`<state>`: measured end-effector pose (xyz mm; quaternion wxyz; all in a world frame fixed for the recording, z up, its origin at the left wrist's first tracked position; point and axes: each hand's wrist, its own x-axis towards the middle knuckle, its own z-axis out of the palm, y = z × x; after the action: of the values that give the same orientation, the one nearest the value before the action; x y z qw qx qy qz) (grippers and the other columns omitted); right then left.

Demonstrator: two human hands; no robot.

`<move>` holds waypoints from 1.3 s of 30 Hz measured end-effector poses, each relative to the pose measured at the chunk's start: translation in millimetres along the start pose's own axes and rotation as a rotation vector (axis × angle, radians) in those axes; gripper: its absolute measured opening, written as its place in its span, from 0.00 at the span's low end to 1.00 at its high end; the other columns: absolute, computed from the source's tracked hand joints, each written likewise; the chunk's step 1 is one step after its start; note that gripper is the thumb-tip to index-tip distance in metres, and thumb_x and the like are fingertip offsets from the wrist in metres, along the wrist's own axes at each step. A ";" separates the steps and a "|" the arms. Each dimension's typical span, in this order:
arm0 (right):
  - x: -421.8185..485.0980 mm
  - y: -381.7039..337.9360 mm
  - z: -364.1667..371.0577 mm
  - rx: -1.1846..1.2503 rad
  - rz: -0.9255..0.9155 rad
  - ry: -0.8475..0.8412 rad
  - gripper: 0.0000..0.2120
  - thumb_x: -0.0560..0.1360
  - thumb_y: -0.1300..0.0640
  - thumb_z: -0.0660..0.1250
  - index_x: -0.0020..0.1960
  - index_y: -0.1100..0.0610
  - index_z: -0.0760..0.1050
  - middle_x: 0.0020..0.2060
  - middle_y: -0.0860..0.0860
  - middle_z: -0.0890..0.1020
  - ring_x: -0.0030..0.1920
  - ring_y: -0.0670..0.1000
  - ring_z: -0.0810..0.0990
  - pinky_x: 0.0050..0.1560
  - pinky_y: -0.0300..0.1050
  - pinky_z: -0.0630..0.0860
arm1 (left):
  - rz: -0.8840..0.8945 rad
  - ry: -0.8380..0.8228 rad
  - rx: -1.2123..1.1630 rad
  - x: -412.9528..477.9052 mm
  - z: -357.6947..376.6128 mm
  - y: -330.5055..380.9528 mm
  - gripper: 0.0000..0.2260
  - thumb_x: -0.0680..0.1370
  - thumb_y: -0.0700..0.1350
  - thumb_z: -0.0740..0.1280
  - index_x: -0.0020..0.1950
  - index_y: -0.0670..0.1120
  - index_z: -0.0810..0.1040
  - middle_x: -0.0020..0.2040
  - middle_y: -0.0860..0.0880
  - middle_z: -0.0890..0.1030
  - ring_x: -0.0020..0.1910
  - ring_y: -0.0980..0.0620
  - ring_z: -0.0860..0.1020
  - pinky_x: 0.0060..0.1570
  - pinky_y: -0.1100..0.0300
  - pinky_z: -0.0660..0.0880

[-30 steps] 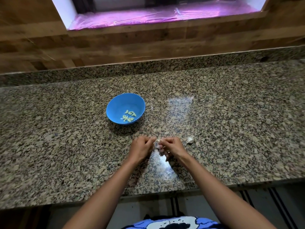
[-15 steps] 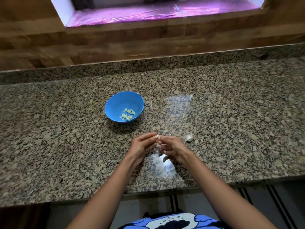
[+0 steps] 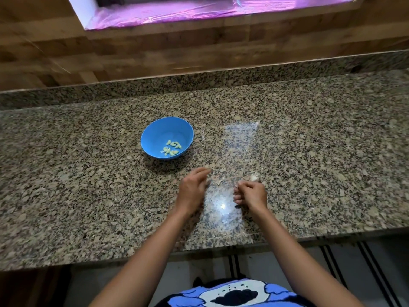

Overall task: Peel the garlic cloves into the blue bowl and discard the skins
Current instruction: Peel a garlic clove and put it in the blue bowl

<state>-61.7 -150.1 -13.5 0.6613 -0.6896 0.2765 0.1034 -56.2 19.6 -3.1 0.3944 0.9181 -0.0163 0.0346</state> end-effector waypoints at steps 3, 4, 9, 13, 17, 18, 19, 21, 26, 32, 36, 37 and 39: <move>-3.6 2.9 -1.2 0.039 0.023 -0.016 0.07 0.76 0.63 0.65 0.44 0.67 0.78 0.32 0.58 0.80 0.26 0.50 0.77 0.27 0.41 0.76 | 0.091 -0.383 0.173 17.8 25.6 13.3 0.20 0.83 0.50 0.53 0.75 0.55 0.59 0.76 0.53 0.56 0.75 0.53 0.55 0.71 0.54 0.52; -4.3 2.6 -1.6 0.051 0.023 -0.022 0.07 0.76 0.64 0.65 0.44 0.67 0.78 0.33 0.58 0.81 0.26 0.50 0.77 0.27 0.40 0.76 | 0.121 -0.444 0.260 21.6 31.7 12.9 0.20 0.83 0.51 0.52 0.76 0.56 0.57 0.77 0.52 0.54 0.76 0.51 0.53 0.72 0.52 0.50; -5.0 2.7 -4.1 0.063 0.031 -0.024 0.05 0.76 0.64 0.65 0.41 0.62 0.78 0.33 0.56 0.81 0.27 0.49 0.78 0.30 0.39 0.78 | 0.308 -0.345 0.448 -2.4 26.5 -5.2 0.21 0.80 0.44 0.61 0.73 0.50 0.65 0.74 0.47 0.64 0.72 0.48 0.65 0.71 0.55 0.61; -3.9 5.4 4.5 0.039 0.048 -0.041 0.04 0.75 0.65 0.67 0.43 0.65 0.78 0.34 0.59 0.82 0.29 0.52 0.80 0.33 0.43 0.80 | 0.523 -0.243 0.500 -37.4 8.3 -22.5 0.17 0.67 0.34 0.74 0.55 0.41 0.81 0.53 0.44 0.82 0.48 0.48 0.82 0.49 0.57 0.80; -9.6 5.3 13.5 -0.049 0.032 -0.057 0.01 0.70 0.67 0.71 0.40 0.65 0.79 0.33 0.59 0.83 0.31 0.53 0.81 0.39 0.48 0.81 | 0.483 -0.230 0.485 -46.8 10.8 -27.5 0.13 0.62 0.33 0.77 0.43 0.42 0.80 0.41 0.47 0.80 0.35 0.51 0.79 0.32 0.60 0.80; -11.5 5.6 14.6 -0.060 0.030 -0.058 0.02 0.70 0.68 0.71 0.39 0.65 0.79 0.33 0.59 0.83 0.31 0.53 0.81 0.39 0.49 0.81 | 0.419 -0.240 0.463 -48.6 12.7 -24.3 0.10 0.65 0.33 0.76 0.42 0.42 0.79 0.40 0.47 0.80 0.35 0.51 0.79 0.33 0.59 0.80; -13.1 6.2 15.6 -0.067 0.032 -0.068 0.02 0.70 0.68 0.71 0.39 0.65 0.79 0.33 0.60 0.83 0.30 0.53 0.80 0.39 0.50 0.80 | 0.326 -0.223 0.397 -49.7 13.7 -19.4 0.06 0.69 0.34 0.73 0.43 0.41 0.80 0.41 0.47 0.80 0.37 0.51 0.79 0.35 0.59 0.80; -17.5 6.3 17.1 -0.043 0.053 -0.128 0.03 0.72 0.67 0.69 0.40 0.67 0.78 0.34 0.60 0.82 0.29 0.52 0.79 0.36 0.48 0.79 | -0.018 -0.111 0.078 -45.8 10.4 -5.7 0.05 0.74 0.35 0.69 0.47 0.42 0.82 0.42 0.48 0.82 0.40 0.52 0.80 0.42 0.62 0.80; -30.2 -5.3 13.8 0.223 0.285 -0.312 0.05 0.76 0.67 0.63 0.47 0.68 0.77 0.38 0.59 0.83 0.37 0.54 0.82 0.37 0.41 0.81 | -0.096 -0.026 -0.191 -36.9 5.1 22.3 0.08 0.74 0.36 0.70 0.52 0.43 0.82 0.45 0.50 0.83 0.43 0.58 0.80 0.44 0.70 0.78; -31.6 -5.6 -1.2 0.500 0.477 -0.279 0.04 0.75 0.69 0.63 0.45 0.67 0.77 0.34 0.61 0.83 0.35 0.54 0.84 0.32 0.41 0.80 | 0.105 0.061 0.116 -41.0 25.1 21.4 0.08 0.75 0.45 0.69 0.53 0.50 0.81 0.45 0.52 0.83 0.43 0.55 0.78 0.44 0.62 0.75; -30.8 -2.1 -10.7 0.537 0.415 -0.138 0.02 0.71 0.70 0.66 0.44 0.69 0.77 0.37 0.62 0.83 0.34 0.54 0.84 0.30 0.39 0.80 | 0.046 -0.115 -0.156 -35.9 28.0 17.6 0.13 0.79 0.42 0.64 0.63 0.49 0.77 0.59 0.51 0.80 0.54 0.58 0.78 0.54 0.64 0.77; -31.4 -3.2 -14.5 0.504 0.390 -0.102 0.03 0.72 0.70 0.66 0.45 0.69 0.76 0.37 0.61 0.83 0.34 0.53 0.83 0.31 0.38 0.80 | 0.020 -0.120 -0.179 -31.7 29.0 12.6 0.15 0.81 0.43 0.61 0.68 0.49 0.73 0.64 0.51 0.76 0.59 0.58 0.75 0.57 0.67 0.74; -31.3 -4.7 -24.1 0.461 0.345 -0.022 0.03 0.72 0.69 0.67 0.45 0.69 0.76 0.33 0.59 0.82 0.32 0.51 0.82 0.30 0.37 0.80 | -0.004 -0.199 -0.045 -22.6 37.8 3.7 0.21 0.83 0.47 0.55 0.76 0.49 0.58 0.75 0.50 0.62 0.71 0.56 0.63 0.69 0.62 0.63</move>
<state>-90.5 -165.9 8.9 0.7762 -0.4625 0.3989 0.1564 -77.1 -10.2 -28.1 0.4116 0.9079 -0.0543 -0.0580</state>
